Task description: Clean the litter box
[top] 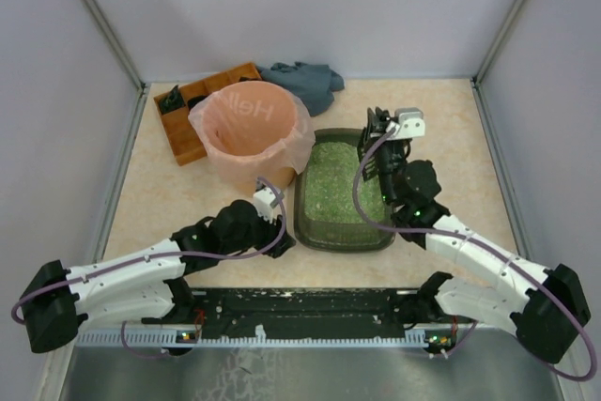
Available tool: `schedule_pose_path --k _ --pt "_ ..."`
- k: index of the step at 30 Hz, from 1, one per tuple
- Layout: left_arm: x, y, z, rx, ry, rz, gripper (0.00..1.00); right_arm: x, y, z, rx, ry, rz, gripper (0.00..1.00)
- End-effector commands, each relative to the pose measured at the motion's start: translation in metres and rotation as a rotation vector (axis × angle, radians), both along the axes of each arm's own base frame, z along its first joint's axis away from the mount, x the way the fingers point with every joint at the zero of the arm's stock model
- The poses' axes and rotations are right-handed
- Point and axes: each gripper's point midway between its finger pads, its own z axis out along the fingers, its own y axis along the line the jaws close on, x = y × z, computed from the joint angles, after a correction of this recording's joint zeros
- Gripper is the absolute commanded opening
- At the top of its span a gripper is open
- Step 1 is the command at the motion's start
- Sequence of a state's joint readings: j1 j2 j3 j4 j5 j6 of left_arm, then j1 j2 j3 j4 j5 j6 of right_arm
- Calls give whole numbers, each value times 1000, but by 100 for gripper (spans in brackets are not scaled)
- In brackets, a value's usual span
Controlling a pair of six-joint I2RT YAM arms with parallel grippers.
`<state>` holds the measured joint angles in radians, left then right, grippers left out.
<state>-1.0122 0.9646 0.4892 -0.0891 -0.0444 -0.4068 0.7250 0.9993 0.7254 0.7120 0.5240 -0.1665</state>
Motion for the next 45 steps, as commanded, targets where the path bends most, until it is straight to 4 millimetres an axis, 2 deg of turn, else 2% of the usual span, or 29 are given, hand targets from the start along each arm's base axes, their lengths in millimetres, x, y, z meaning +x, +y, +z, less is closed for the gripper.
schedule_pose_path --k 1,8,14,19,22,26,39,43,45 --pt "1 -6 13 -39 -25 -18 59 5 -28 -40 94 93 -118 0" --pt "-1 -7 15 -45 -18 -31 59 32 -15 -103 90 172 -108 0" --pt "-1 -3 17 -44 -24 -18 59 48 3 -134 104 189 -64 0" --pt "-2 -2 15 -42 -18 -15 59 54 25 -161 130 232 28 0" --pt "-1 -2 15 -45 -19 -14 59 53 37 -178 133 269 84 0" --pt "-1 -4 16 -47 -20 -17 59 50 44 -199 136 316 118 0" --pt "-2 -5 14 -49 -17 -21 59 33 63 -251 111 467 242 0" --pt "-2 -3 13 -48 -17 -16 59 29 60 -263 103 497 240 0" --pt "-2 -2 14 -51 -18 -15 59 27 55 -265 90 499 220 7"
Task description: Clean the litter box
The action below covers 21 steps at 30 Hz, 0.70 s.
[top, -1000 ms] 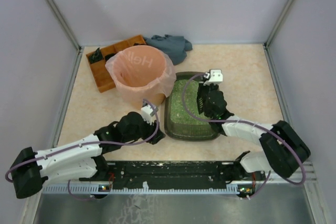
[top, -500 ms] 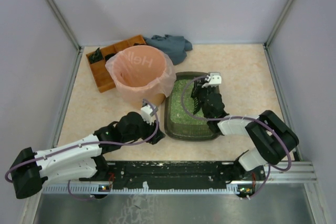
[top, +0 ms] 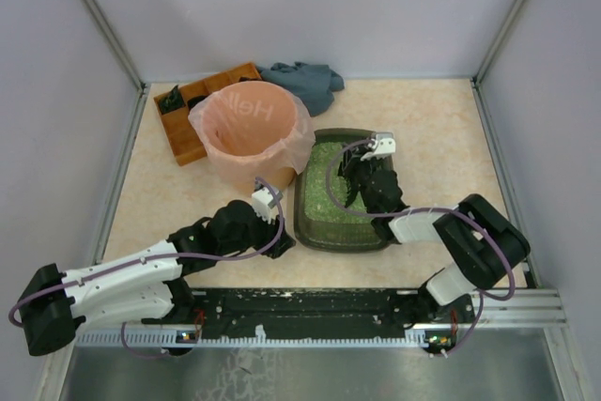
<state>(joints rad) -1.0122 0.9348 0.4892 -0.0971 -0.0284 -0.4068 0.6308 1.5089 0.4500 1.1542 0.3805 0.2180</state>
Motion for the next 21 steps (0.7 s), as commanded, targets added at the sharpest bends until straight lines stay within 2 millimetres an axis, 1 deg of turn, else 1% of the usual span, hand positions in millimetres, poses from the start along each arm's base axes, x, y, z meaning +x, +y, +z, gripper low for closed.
schedule_pose_path --k 1,3,8,12,14,17,21 --pt "1 -1 6 -27 -15 -1 59 -21 11 -52 -39 166 86 12" --pt "1 -1 6 -25 -16 1 59 -19 4 -45 -65 153 50 21" --pt "2 0 8 -27 -21 8 59 -15 -11 -13 -126 106 -14 33" --pt "3 1 11 -30 -30 16 59 -16 -25 14 -128 87 -57 56" --pt "4 1 14 -34 -33 16 59 -19 -32 25 -129 86 -68 64" --pt "4 1 19 -38 -42 17 60 -26 -37 40 -105 87 -39 73" --pt "7 4 27 -43 -61 30 60 -38 -44 61 -108 111 -20 75"
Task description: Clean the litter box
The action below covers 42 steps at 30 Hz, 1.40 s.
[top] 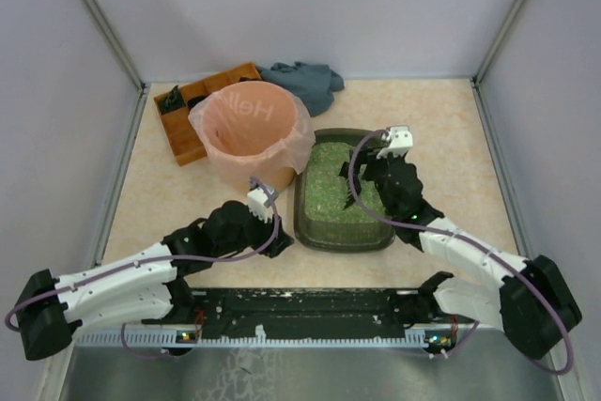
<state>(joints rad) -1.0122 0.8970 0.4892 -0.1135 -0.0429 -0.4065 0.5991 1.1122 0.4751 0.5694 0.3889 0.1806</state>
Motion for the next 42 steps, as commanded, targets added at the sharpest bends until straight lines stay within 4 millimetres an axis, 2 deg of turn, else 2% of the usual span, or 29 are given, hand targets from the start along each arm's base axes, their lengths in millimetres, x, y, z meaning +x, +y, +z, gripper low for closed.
schedule_pose_path --k 1,6,9,14,17,19,21,22,25,28,32,36,39,42 --pt "6 2 21 -26 -46 23 60 -10 -7 48 20 -11 14 75" --pt "9 11 31 -30 -71 59 64 -42 -24 75 -9 63 28 76" --pt "14 22 40 -30 -97 110 67 -71 -35 73 2 161 45 77" --pt "22 45 63 -53 -133 232 72 -122 -55 55 119 284 42 78" --pt "26 62 74 -67 -147 317 74 -150 -56 43 274 330 64 78" --pt "27 75 78 -73 -148 377 76 -163 -57 27 355 378 54 79" --pt "27 89 79 -71 -141 437 86 -172 -60 14 386 415 47 79" --pt "26 96 79 -72 -135 467 90 -176 -60 13 391 417 53 79" --pt "23 112 76 -81 -115 536 99 -184 -59 29 414 371 106 79" --pt "21 122 72 -87 -107 569 100 -184 -59 33 415 350 116 80" --pt "22 120 80 -109 -136 549 100 -181 -57 23 391 389 103 80" --pt "23 119 78 -103 -130 552 100 -177 -67 25 389 383 41 81" --pt "21 110 77 -98 -146 493 100 -177 -64 27 368 364 73 81" --pt "22 112 73 -89 -145 502 100 -177 -65 26 371 363 63 82"
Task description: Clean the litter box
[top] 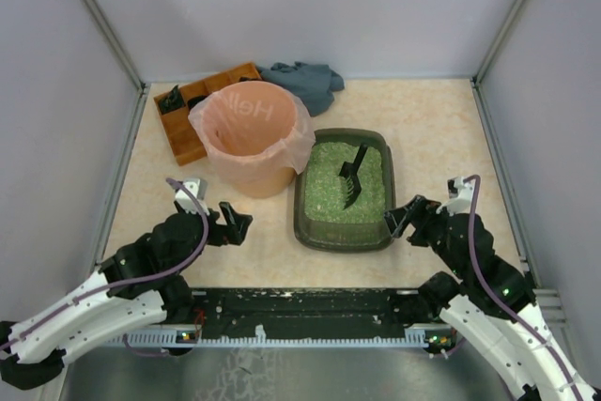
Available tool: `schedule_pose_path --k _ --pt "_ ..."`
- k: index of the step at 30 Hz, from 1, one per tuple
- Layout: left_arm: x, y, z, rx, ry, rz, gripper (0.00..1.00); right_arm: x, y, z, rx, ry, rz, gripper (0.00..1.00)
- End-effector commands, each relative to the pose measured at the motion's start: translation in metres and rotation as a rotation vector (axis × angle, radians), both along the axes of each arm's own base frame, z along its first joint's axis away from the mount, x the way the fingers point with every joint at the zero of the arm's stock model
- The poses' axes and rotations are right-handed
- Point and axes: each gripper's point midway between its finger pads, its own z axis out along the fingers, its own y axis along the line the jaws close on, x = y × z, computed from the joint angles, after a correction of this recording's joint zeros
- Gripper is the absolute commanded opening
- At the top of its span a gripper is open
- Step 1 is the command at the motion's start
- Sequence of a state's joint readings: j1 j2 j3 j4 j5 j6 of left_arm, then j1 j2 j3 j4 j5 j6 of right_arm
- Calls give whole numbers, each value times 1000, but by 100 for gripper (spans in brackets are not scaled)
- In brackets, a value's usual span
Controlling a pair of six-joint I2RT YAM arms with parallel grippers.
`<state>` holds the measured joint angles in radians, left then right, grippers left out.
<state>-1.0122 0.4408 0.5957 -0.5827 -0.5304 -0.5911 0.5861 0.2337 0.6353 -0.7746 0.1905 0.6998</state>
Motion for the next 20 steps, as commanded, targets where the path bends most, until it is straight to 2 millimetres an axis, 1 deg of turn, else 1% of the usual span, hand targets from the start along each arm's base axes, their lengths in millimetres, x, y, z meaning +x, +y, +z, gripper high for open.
schedule_pose_path --k 1,8,13,20 --pt "2 -2 0 7 -17 -9 100 4 -3 17 16 -52 -22 82" --pt "3 -1 -4 17 -21 -8 100 6 -7 14 10 -40 -50 82" --pt "2 -3 -7 14 -10 -12 100 6 -8 17 11 -52 -52 83" --pt "2 -5 -7 20 -12 -18 100 9 -9 13 4 -36 -71 83"
